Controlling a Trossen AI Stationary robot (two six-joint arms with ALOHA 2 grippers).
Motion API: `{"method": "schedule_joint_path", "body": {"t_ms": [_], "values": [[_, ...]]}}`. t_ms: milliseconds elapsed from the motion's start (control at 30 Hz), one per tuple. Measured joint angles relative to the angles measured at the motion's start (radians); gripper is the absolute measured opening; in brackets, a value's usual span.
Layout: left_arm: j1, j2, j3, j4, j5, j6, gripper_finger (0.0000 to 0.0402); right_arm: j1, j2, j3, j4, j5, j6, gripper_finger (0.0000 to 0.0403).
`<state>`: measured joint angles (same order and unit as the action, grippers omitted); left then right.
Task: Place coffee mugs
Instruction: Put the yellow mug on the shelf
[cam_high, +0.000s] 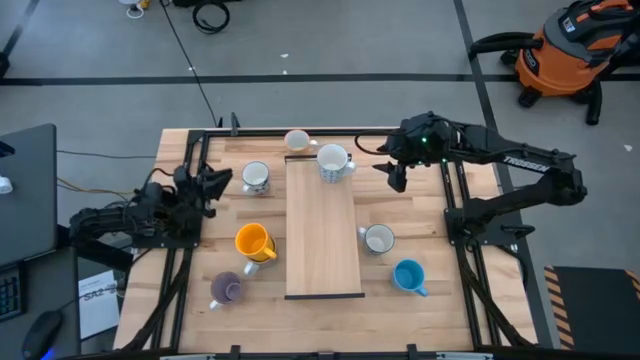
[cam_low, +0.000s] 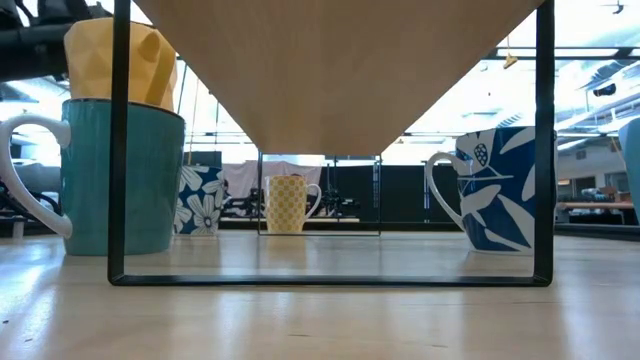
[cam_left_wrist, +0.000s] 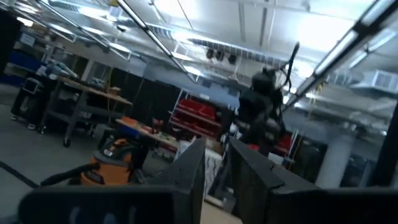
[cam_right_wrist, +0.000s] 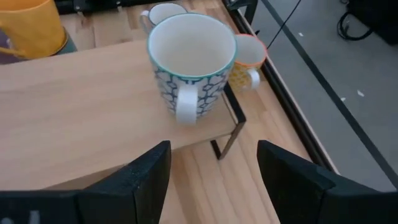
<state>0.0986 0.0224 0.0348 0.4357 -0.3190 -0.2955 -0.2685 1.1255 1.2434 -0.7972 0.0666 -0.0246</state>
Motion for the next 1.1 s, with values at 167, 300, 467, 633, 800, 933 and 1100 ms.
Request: {"method": "schedule_joint_path", "body": {"t_ms": [167, 300, 467, 633, 800, 933, 1100], "values": [[0.001, 0.104, 0.093, 0.002, -0.015, -0.007, 0.0117, -0.021, 0.000, 0.000, 0.022, -0.005, 0.003, 0.0245], [0.000, 0.229, 0.184, -0.001, -0.015, 0.018, 0.0141, -0.033, 0.000, 0.000, 0.071, -0.006, 0.000, 0.0245], [0.000, 0.345, 0.297, -0.021, -0.015, 0.020, 0.0153, -0.051, 0.000, 0.000, 0.160, -0.008, -0.044, 0.0245], [0.000, 0.395, 0.367, -0.068, 0.022, 0.018, 0.0153, -0.077, 0.000, 0.000, 0.248, -0.008, -0.103, 0.0246], [0.000, 0.405, 0.389, -0.068, 0.031, 0.024, 0.0153, -0.108, 0.000, 0.000, 0.269, -0.008, -0.117, 0.0246], [0.000, 0.421, 0.392, -0.060, -0.086, 0.081, 0.0153, -0.127, 0.001, 0.000, 0.264, -0.040, -0.110, 0.0246], [0.024, 0.514, 0.405, -0.050, -0.208, 0.132, 0.0153, -0.136, 0.001, 0.000, 0.265, -0.094, -0.103, 0.0246]]}}
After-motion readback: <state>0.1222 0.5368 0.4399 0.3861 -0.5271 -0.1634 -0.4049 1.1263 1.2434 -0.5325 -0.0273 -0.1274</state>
